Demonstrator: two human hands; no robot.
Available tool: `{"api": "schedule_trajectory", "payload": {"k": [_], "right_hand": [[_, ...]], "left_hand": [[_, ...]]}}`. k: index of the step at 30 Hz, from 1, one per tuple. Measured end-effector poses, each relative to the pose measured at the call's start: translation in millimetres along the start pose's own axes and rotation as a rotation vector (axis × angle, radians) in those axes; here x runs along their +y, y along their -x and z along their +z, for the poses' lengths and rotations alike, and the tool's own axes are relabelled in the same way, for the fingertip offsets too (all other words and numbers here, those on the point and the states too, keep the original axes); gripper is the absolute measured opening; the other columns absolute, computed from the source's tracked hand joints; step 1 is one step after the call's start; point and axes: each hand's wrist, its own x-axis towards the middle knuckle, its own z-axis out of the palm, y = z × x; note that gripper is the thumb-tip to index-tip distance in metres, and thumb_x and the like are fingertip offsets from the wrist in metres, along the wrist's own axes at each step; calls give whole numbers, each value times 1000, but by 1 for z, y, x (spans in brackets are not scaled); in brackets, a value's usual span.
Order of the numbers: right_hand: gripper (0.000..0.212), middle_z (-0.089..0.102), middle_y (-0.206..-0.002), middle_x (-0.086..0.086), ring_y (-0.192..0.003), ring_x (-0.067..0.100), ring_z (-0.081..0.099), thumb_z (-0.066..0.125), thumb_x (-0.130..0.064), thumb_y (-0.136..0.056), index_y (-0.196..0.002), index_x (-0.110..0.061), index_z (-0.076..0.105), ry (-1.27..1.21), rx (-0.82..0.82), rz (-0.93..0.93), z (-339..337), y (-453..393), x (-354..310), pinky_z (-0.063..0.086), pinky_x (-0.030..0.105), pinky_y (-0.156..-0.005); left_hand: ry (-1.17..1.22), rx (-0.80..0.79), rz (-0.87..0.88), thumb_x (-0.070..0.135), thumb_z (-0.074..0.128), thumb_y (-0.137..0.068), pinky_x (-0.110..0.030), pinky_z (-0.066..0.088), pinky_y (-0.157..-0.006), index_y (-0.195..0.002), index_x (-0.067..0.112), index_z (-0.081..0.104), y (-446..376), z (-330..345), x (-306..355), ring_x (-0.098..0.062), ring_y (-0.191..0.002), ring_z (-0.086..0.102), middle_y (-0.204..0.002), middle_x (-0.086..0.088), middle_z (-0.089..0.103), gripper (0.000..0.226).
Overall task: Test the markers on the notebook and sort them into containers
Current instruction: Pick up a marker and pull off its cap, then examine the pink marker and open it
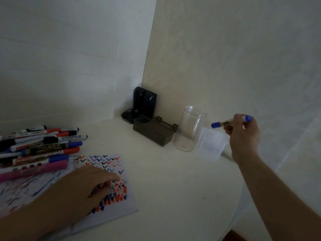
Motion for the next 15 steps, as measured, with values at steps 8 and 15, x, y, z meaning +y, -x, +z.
{"api": "schedule_trajectory", "payload": {"k": [8,15], "right_hand": [[35,66,-95,1,-91,26,59,56,-48,-100,-128,-26,58,750,-325,-88,14,-17,49,44,33,-76],[38,74,-97,1,-98,33,62,34,-43,-98,-108,-29,68,625,-117,-194,31,2,35,52,47,-90]], "left_hand": [[-12,48,46,46,56,-101,-6,35,-86,-115,65,53,0,5,-6,19,-114,39,-105,40,56,24],[36,38,22,43,61,-98,-15,49,-90,-110,65,61,4,-4,-6,15,-108,53,-108,41,61,25]]}}
